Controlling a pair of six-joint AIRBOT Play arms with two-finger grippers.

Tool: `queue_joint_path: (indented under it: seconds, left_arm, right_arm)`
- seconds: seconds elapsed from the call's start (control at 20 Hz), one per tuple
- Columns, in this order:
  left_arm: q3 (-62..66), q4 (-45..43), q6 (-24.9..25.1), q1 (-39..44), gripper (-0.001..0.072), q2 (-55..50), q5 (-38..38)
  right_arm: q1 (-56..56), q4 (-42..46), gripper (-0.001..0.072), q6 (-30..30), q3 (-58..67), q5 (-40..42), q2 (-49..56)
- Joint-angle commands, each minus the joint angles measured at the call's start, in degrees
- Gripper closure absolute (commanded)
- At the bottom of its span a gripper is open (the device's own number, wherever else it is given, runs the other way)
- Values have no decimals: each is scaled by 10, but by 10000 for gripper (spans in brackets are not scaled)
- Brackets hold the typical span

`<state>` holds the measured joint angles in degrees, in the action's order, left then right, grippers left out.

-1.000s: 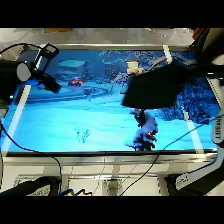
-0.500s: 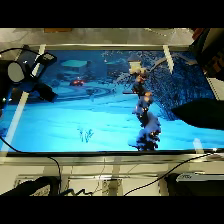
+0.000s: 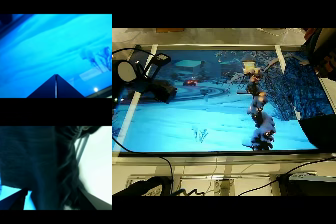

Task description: Fold the clothes and pants, and hang the long-sleeved shirts on hangers.

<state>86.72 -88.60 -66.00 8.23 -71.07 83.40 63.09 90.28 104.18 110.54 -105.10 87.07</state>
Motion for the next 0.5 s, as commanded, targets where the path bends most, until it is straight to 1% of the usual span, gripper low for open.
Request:
queue_joint_path:
  seconds: [0.0, 0.1, 0.15, 0.2, 0.25, 0.3, 0.35, 0.4, 0.45]
  left_arm:
    - [0, 4, 0, 0, 666, 0, 0]
    - [0, 4, 0, 0, 666, -2, 0]
    - [0, 4, 0, 0, 667, -3, 0]
    - [0, 4, 0, 0, 666, -3, 0]
    - [0, 4, 0, 0, 666, -3, 0]
    - [0, 4, 0, 0, 666, -3, 0]
    - [0, 4, 0, 0, 666, -3, 0]
    - [0, 4, 0, 0, 666, -3, 0]
    - [0, 4, 0, 0, 666, -3, 0]
  right_arm:
    - [4, 10, 30, -3, 0, -3, -1]
    - [4, 7, 40, -3, 0, -3, -1]
    - [4, 4, 139, -3, 0, -3, -1]
    - [4, -1, 293, -3, 0, -3, -1]
    - [2, -11, 498, -3, 0, -3, 0]
    - [-5, -22, 668, -3, 0, -3, 1]
    - [-19, -36, 675, -18, -3, -3, 1]
    - [-41, -48, 675, -49, -4, -2, 1]
    - [-66, -54, 675, -43, -4, 8, -1]
